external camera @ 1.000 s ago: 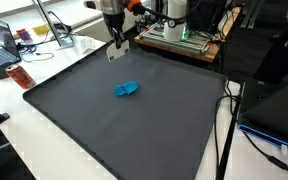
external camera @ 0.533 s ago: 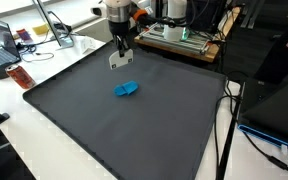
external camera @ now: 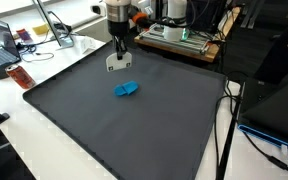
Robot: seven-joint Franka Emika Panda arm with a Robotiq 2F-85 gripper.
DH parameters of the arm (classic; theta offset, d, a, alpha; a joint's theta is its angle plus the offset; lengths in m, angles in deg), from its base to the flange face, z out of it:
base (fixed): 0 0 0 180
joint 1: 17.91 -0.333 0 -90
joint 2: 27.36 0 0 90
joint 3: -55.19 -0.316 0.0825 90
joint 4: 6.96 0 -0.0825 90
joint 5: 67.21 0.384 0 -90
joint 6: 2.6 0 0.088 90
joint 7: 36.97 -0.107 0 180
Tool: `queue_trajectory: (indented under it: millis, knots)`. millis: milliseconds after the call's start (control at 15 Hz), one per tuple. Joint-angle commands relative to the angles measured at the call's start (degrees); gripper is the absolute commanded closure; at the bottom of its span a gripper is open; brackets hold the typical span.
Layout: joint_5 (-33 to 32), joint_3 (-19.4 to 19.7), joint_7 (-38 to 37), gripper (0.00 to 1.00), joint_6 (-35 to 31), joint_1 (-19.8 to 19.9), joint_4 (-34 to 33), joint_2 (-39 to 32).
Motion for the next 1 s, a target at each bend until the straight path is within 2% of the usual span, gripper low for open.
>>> queue_trajectory:
  millis: [0, 267, 533, 933]
  knots:
    - [0.8, 0.0, 0.3, 0.99, 3.3, -0.7, -1.0, 0.6]
    - [3.7, -1.5, 3.3, 0.99, 10.6, -1.3, -4.6, 0.0]
    - [7.7, -3.3, 6.0, 0.99, 14.0, -2.1, -6.7, -0.4]
    - [15.0, -4.9, 10.6, 0.99, 9.1, -2.5, -6.4, -1.4]
